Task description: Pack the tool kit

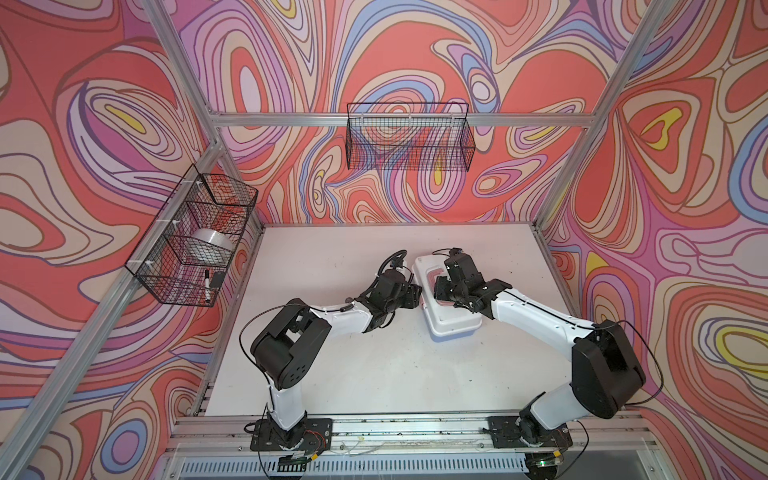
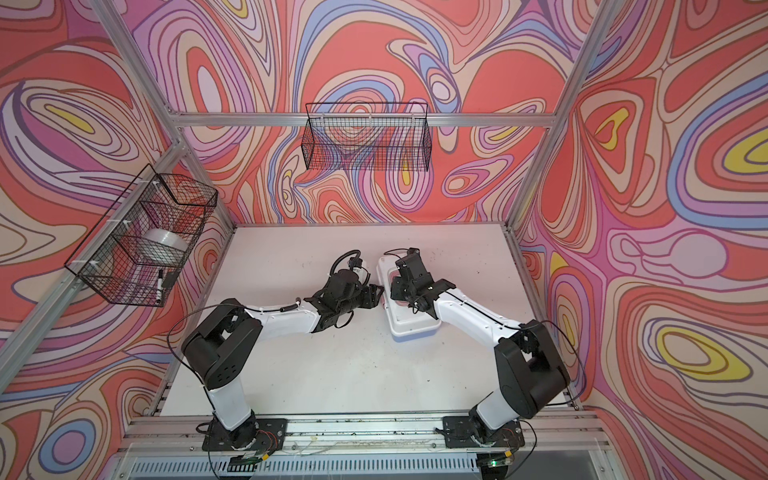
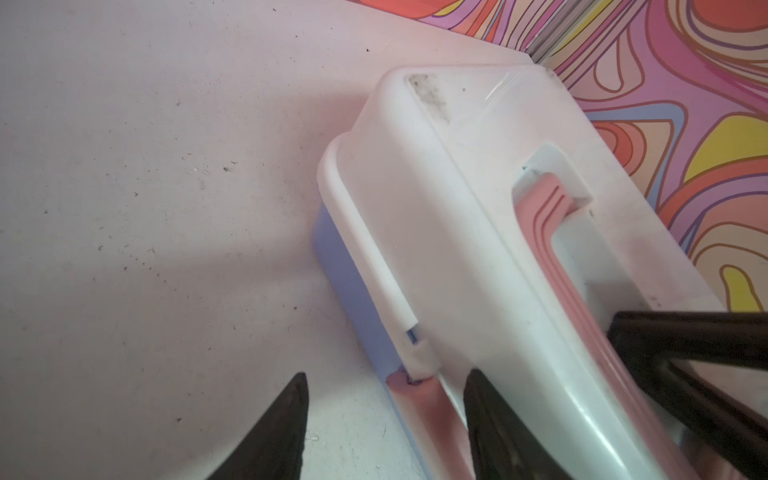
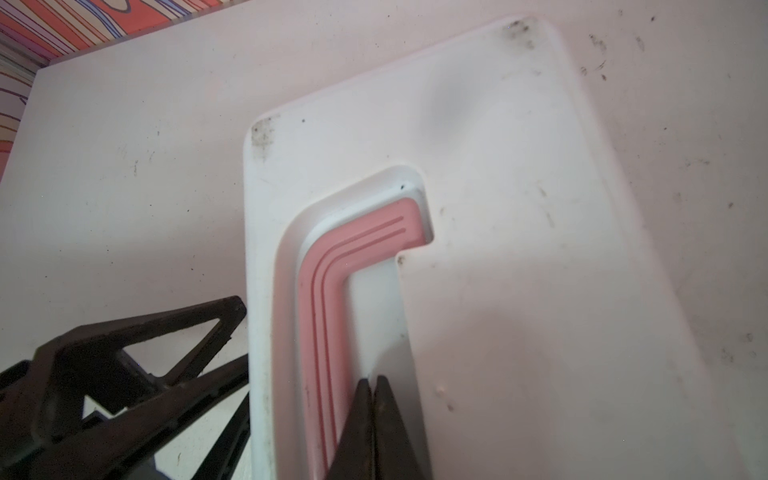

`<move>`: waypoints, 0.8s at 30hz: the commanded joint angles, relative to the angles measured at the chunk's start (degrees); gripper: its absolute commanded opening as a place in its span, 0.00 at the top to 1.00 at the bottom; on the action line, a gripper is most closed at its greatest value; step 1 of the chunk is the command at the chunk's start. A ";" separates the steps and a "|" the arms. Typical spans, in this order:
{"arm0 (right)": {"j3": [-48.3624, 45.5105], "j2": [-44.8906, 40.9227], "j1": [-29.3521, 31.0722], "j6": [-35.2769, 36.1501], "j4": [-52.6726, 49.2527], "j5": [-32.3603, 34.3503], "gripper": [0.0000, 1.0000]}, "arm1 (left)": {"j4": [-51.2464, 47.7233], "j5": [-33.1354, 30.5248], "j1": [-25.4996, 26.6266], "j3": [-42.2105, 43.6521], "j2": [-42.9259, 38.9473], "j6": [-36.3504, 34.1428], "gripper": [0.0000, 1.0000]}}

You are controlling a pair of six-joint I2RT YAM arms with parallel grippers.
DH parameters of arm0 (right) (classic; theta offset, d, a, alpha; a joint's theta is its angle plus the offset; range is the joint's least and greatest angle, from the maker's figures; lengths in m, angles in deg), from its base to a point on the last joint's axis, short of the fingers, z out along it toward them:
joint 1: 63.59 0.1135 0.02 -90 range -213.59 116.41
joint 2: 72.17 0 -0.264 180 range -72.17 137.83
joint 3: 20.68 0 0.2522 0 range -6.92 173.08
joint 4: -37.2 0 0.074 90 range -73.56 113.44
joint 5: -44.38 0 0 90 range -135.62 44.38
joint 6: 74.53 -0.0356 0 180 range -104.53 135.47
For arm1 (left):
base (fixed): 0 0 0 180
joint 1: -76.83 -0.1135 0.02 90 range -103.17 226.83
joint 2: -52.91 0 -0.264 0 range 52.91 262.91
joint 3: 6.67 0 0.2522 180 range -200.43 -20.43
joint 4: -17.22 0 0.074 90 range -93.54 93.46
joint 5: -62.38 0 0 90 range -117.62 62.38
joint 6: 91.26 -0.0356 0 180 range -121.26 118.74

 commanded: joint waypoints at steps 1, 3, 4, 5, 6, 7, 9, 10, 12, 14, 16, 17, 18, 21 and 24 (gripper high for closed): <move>-4.26 3.46 1.32 -0.88 -10.67 -6.58 1.00 | 3.26 2.73 2.31 -1.70 0.84 1.08 0.39; -4.23 2.87 1.32 -0.34 -10.44 -6.37 1.00 | 3.35 1.69 2.18 -0.55 -0.49 0.87 0.38; -3.98 2.64 1.26 0.05 -10.44 -6.40 1.00 | 3.09 1.33 1.99 -0.10 -1.35 0.59 0.38; -3.79 2.57 1.21 0.54 -10.37 -6.44 1.00 | 2.92 1.39 1.73 0.38 -2.59 0.07 0.37; -3.61 2.55 1.19 1.08 -10.19 -6.64 1.00 | 2.85 1.57 1.42 0.74 -3.45 -0.36 0.35; -3.44 2.59 1.09 1.86 -9.86 -7.04 1.00 | 2.65 1.80 1.04 1.24 -4.53 -1.05 0.33; -3.39 2.63 0.85 3.38 -9.15 -7.76 1.00 | 1.85 2.18 0.07 2.39 -6.47 -2.31 0.27; -3.54 2.60 0.63 4.61 -8.53 -8.33 1.00 | 2.02 2.91 -0.53 3.25 -7.44 -2.90 0.23; -4.11 2.30 0.12 7.10 -7.28 -9.43 1.00 | 3.79 5.18 -1.73 5.49 -9.05 -4.53 0.18; -4.18 2.09 -0.33 9.68 -7.22 -9.91 1.00 | 4.67 7.83 -2.80 7.24 -10.20 -6.55 0.14; -3.59 2.66 -0.68 12.57 -8.30 -10.95 1.00 | 4.06 9.01 -3.05 8.30 -10.88 -9.61 0.09; -3.45 2.89 -0.70 13.95 -8.45 -11.84 1.00 | 3.07 9.57 -3.00 8.33 -10.90 -10.83 0.09; -3.27 3.13 -0.68 15.15 -8.54 -12.87 1.00 | 2.04 10.57 -3.05 8.34 -10.77 -11.90 0.09; -2.76 3.82 -0.67 17.41 -8.10 -14.65 1.00 | 2.30 12.63 -3.05 9.77 -10.77 -13.48 0.09; -1.74 4.89 -0.70 19.16 -7.51 -17.23 1.00 | 5.90 10.82 -3.00 13.70 -12.13 -13.80 0.08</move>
